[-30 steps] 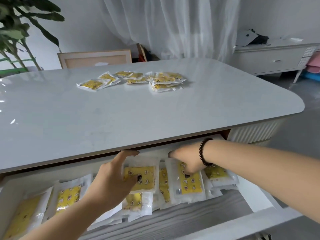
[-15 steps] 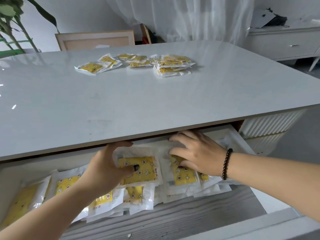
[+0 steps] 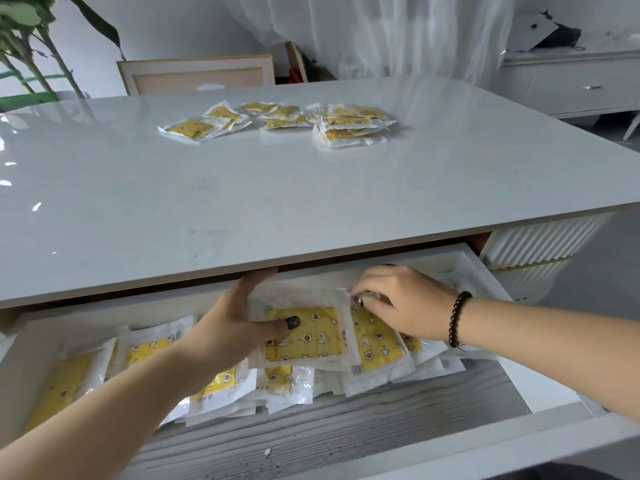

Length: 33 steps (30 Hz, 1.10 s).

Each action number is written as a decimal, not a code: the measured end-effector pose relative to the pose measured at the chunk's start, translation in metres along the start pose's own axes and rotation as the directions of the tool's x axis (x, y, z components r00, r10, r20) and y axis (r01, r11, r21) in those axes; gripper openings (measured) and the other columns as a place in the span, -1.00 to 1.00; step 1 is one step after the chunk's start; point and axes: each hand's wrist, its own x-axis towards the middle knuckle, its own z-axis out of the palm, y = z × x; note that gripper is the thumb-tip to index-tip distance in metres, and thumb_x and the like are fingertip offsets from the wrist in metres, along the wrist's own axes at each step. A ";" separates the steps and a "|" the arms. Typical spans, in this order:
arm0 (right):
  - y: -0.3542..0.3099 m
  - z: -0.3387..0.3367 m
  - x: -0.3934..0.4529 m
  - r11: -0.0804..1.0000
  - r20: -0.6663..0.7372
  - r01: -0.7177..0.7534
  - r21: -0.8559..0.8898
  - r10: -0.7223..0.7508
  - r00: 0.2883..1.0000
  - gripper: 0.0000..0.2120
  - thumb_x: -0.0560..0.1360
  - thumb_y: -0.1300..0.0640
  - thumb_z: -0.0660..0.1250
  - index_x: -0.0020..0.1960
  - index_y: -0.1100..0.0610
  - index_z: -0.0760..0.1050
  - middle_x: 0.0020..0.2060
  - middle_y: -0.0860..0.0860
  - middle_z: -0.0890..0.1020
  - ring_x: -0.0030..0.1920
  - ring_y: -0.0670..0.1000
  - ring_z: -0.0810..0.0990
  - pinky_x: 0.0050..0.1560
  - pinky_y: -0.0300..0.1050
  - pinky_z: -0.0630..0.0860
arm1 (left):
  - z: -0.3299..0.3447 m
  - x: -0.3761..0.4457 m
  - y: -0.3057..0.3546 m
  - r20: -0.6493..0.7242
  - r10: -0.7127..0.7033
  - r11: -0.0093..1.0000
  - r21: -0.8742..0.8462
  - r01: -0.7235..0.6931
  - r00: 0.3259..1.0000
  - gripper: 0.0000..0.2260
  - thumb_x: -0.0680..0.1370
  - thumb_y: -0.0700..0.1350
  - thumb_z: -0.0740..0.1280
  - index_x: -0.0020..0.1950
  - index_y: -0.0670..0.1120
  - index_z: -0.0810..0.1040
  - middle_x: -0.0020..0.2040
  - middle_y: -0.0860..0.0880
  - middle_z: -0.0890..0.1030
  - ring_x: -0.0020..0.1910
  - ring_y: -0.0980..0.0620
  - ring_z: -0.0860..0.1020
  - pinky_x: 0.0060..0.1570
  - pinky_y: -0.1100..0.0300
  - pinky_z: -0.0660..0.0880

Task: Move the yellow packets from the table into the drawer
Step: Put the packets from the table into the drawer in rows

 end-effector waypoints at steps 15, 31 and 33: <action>-0.060 -0.065 -0.013 0.841 0.279 -0.337 0.423 0.233 0.932 -0.81 0.36 0.20 0.52 -0.09 0.06 0.55 -0.26 -0.10 0.70 -0.20 -0.09 0.69 -0.19 -0.19 0.63 | 0.024 -0.019 0.030 -0.011 0.179 0.978 -0.110 -0.179 0.984 -0.83 0.45 -0.23 0.45 0.01 -0.11 0.57 -0.15 -0.05 0.70 -0.18 -0.01 0.68 -0.17 0.11 0.62; 0.032 -0.043 -0.059 0.446 0.134 -0.802 0.397 0.837 0.531 -0.68 0.37 0.04 0.50 -0.09 0.25 0.49 -0.18 0.09 0.56 -0.18 0.04 0.54 -0.21 -0.17 0.45 | 0.048 -0.012 0.008 0.406 0.293 0.560 0.661 -0.500 0.865 -0.65 0.59 -0.01 0.24 0.37 0.16 0.33 0.38 0.21 0.37 0.28 0.15 0.44 0.26 0.23 0.37; 0.030 -0.031 -0.051 0.457 0.146 -0.810 0.367 0.832 0.535 -0.69 0.41 0.02 0.47 -0.08 0.22 0.45 -0.24 0.04 0.49 -0.25 -0.03 0.48 -0.31 -0.20 0.38 | 0.051 -0.008 0.006 0.452 0.279 0.492 0.691 -0.530 0.847 -0.59 0.59 0.01 0.23 0.43 0.16 0.25 0.46 0.16 0.28 0.41 0.12 0.31 0.35 0.20 0.30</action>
